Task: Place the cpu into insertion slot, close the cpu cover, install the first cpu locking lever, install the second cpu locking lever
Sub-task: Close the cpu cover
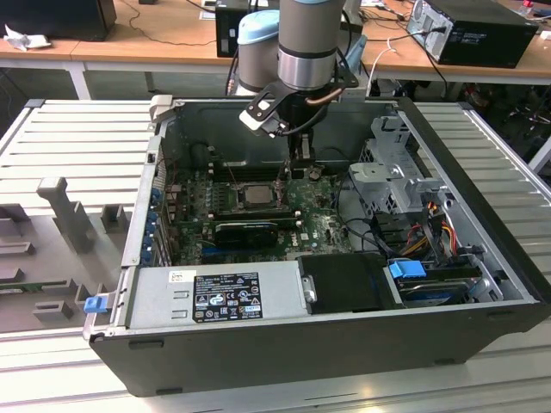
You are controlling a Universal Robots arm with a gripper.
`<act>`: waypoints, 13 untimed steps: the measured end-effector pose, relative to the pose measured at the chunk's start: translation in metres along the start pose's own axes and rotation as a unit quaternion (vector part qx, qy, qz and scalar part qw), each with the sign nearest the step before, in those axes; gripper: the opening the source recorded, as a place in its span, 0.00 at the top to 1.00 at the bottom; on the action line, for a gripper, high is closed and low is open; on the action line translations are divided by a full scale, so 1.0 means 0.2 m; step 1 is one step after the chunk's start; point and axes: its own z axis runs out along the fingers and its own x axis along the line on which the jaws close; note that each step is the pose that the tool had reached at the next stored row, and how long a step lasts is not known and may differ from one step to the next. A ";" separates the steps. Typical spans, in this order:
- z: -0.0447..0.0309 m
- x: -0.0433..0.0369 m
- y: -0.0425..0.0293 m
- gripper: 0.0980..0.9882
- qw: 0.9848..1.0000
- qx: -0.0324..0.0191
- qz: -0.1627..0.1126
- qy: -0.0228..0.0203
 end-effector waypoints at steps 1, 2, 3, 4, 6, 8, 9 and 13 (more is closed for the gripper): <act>0.000 0.000 -0.006 0.99 1.000 0.000 0.000 0.000; -0.001 0.000 -0.015 0.99 1.000 0.000 0.000 0.000; -0.001 0.000 -0.023 0.99 1.000 0.000 0.000 0.000; -0.002 -0.001 -0.036 0.99 1.000 0.000 0.000 0.000; -0.003 -0.001 -0.055 0.99 1.000 0.000 0.000 0.000; -0.003 -0.001 -0.075 0.99 1.000 0.000 0.000 0.000; -0.004 -0.001 -0.090 0.99 1.000 0.000 0.000 0.000; 0.078 -0.003 -0.214 0.99 1.000 0.002 0.000 0.000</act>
